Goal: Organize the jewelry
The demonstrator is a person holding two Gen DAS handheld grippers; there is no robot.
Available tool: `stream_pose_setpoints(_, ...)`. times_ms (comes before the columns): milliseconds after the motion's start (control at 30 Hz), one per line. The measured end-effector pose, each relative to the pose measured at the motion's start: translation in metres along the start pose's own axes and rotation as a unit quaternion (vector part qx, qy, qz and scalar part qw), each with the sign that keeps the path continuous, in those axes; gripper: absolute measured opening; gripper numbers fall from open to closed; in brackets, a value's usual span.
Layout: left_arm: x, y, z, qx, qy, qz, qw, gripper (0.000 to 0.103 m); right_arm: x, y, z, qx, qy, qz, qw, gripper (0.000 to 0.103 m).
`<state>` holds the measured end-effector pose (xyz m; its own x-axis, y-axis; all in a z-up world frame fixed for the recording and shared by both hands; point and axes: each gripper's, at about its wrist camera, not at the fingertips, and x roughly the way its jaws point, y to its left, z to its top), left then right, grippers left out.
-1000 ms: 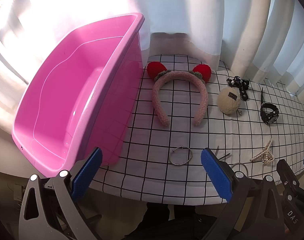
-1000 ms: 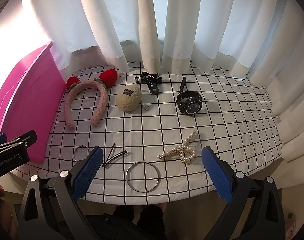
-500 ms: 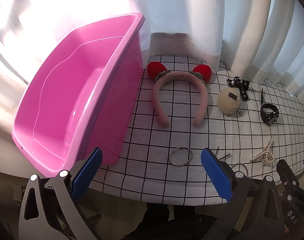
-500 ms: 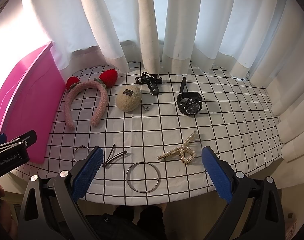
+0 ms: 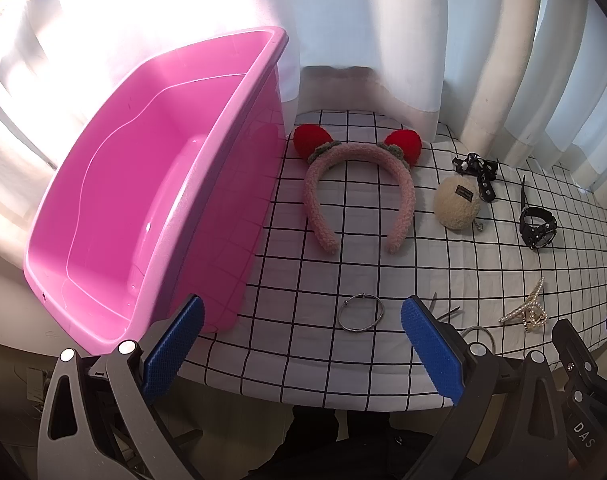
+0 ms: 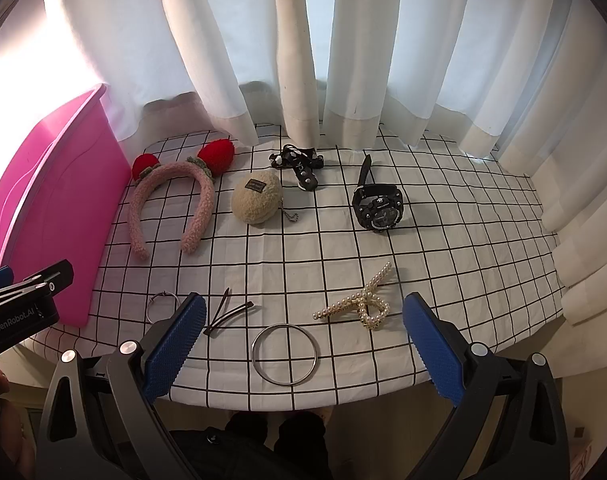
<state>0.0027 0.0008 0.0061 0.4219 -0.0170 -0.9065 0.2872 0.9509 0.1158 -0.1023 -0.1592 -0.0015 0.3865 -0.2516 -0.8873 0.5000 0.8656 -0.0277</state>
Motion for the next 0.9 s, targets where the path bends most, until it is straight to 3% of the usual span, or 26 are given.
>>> stream_pose_setpoints(633,0.017,-0.011,-0.011,0.019,0.015,-0.001,0.9997,0.097,0.01,-0.028,-0.012,0.021,0.01,0.007,1.0,0.094)
stream_pose_setpoints(900,0.051,-0.013,-0.036,0.025,0.045,-0.055,0.9971,0.097,0.046,-0.067,-0.037,0.06,0.048,0.031,0.997,0.094)
